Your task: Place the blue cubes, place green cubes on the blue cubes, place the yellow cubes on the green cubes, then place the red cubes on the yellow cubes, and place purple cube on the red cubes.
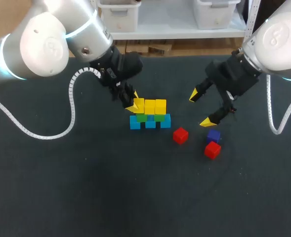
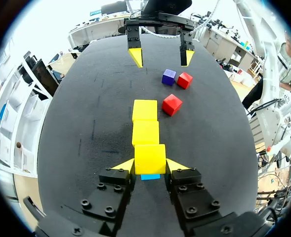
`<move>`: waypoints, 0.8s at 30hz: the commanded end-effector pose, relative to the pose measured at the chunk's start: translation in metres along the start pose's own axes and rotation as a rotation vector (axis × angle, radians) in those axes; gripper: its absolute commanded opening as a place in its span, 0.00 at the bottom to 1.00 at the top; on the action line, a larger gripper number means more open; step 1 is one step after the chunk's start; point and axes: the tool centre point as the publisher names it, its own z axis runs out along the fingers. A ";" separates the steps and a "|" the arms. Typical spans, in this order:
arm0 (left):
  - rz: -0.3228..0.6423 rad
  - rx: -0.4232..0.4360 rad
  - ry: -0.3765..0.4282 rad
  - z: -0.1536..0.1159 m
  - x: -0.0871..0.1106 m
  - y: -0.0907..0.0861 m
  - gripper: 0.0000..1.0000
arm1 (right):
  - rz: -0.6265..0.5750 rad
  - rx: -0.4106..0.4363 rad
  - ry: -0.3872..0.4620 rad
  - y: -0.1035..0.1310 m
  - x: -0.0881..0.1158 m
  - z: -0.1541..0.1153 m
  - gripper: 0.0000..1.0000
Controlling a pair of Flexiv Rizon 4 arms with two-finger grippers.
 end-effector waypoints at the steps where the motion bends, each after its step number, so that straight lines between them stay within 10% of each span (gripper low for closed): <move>1: 0.001 0.005 0.005 0.001 0.000 0.002 0.00 | -0.001 -0.001 -0.002 0.000 0.000 0.000 1.00; 18: -0.009 0.008 0.013 0.002 0.001 0.001 0.00 | -0.001 -0.001 -0.002 0.000 0.000 0.000 1.00; 24: -0.015 0.010 0.013 0.002 0.002 0.000 0.18 | -0.001 -0.001 -0.002 0.000 0.000 0.000 1.00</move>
